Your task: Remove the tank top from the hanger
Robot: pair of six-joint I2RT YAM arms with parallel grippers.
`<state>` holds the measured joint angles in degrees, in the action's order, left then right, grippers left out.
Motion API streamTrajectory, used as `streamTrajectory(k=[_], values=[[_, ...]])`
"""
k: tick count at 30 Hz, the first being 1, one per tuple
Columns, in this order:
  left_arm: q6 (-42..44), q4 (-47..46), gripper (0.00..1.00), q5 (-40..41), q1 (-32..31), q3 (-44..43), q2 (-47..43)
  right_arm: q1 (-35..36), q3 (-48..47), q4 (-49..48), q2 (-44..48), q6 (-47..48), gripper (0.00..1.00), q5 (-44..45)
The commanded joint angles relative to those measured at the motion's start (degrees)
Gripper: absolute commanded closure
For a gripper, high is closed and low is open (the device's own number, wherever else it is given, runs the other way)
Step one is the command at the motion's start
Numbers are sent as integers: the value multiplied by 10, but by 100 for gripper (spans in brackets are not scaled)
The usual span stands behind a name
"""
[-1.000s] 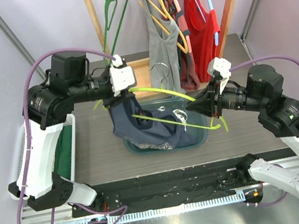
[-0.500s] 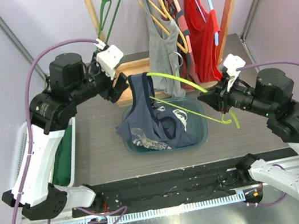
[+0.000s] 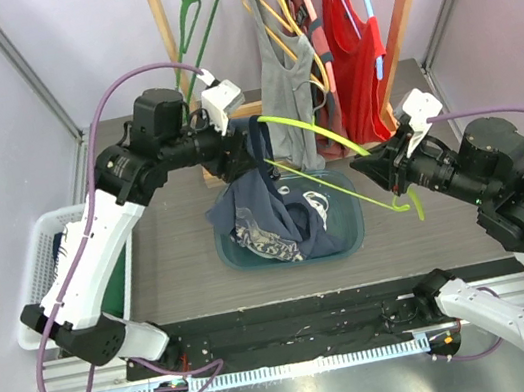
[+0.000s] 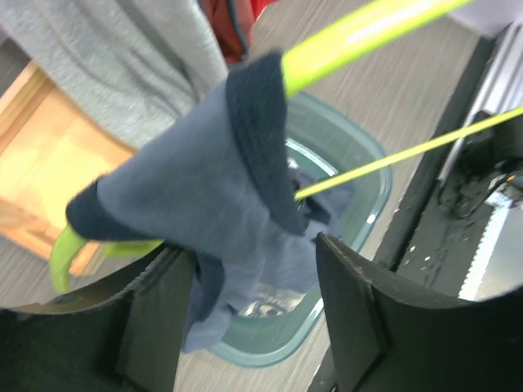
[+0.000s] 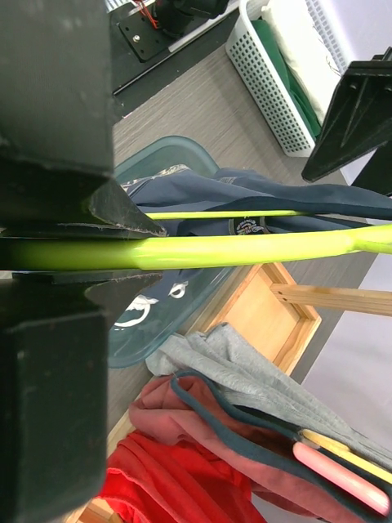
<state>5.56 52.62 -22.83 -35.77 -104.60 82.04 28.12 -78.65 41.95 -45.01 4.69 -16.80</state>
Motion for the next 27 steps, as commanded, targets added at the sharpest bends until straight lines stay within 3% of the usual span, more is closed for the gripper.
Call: streamTrajectory(k=[1,5,8,13,27], values=[[-33,-51,40,-42,1,-28,6,-2,-20,-60,3,4,99,6],[-34,-62,48,-41,1,-21,17,-2,-19,-64,-4,3,99,7],[-27,-67,60,-16,1,-20,23,-2,-20,-65,-6,2,99,6],[-10,-67,100,27,-1,-23,29,-2,-13,-64,-1,2,99,12],[9,-59,100,152,5,-157,32,-2,-16,8,53,16,99,54]])
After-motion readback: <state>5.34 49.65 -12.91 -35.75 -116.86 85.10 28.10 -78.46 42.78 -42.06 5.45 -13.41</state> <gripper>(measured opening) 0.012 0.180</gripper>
